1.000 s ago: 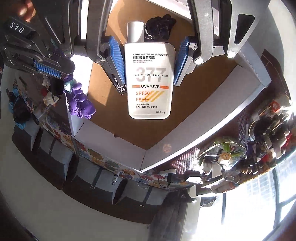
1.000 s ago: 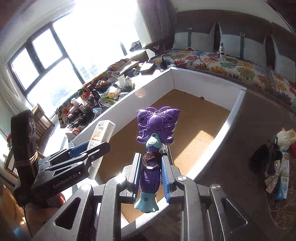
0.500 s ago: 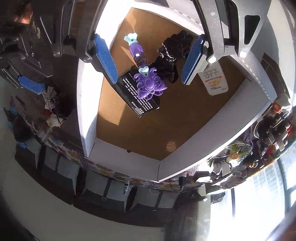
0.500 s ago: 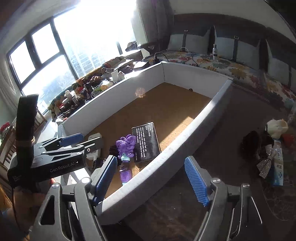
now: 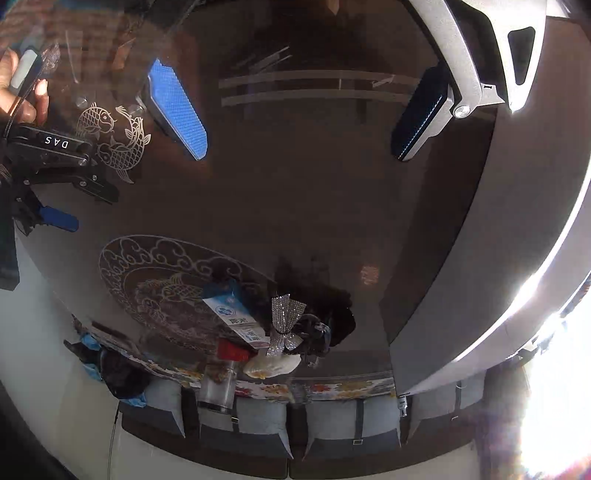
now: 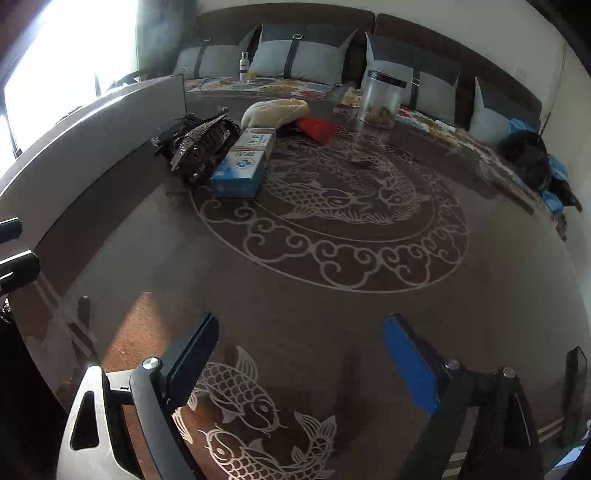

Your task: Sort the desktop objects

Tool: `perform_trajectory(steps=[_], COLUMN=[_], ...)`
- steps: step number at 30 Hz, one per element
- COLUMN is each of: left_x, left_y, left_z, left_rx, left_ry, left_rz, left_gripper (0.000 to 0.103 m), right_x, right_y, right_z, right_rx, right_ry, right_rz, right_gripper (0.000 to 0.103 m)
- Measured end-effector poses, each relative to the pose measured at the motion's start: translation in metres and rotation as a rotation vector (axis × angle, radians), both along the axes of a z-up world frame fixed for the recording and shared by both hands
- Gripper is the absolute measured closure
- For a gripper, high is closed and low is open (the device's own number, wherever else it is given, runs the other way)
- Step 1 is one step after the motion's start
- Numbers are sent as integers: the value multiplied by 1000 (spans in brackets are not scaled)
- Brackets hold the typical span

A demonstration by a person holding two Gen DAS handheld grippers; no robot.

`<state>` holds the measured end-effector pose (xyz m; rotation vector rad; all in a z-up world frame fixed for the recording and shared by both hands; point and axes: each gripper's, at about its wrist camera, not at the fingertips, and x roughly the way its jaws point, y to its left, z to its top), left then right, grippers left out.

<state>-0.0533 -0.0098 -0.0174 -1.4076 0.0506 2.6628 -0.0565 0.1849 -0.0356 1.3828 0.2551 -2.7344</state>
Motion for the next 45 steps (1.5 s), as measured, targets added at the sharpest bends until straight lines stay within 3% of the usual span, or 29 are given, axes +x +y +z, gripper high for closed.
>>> perform_trajectory(steps=[4, 7, 10, 20, 45], left_x=[-29, -47, -59, -70, -82], left_y=[20, 36, 43, 44, 47], left_z=[-26, -28, -28, -27, -27], left_rx=[21, -45, -46, -26, -25], left_ry=[-65, -70, -69, 7, 6], left_rz=[-2, -24, -42, 57, 50], left_gripper=[2, 1, 0, 0, 0], right_x=[-6, -8, -5, 0, -1], right_y=[40, 59, 74, 70, 71], right_z=[-12, -14, -17, -20, -19], right_rx=[1, -15, -115, -100, -101], right_ry=[-44, -35, -21, -6, -6], right_rz=[-48, -71, -154, -167, -167], right_gripper=[10, 2, 0, 0, 0])
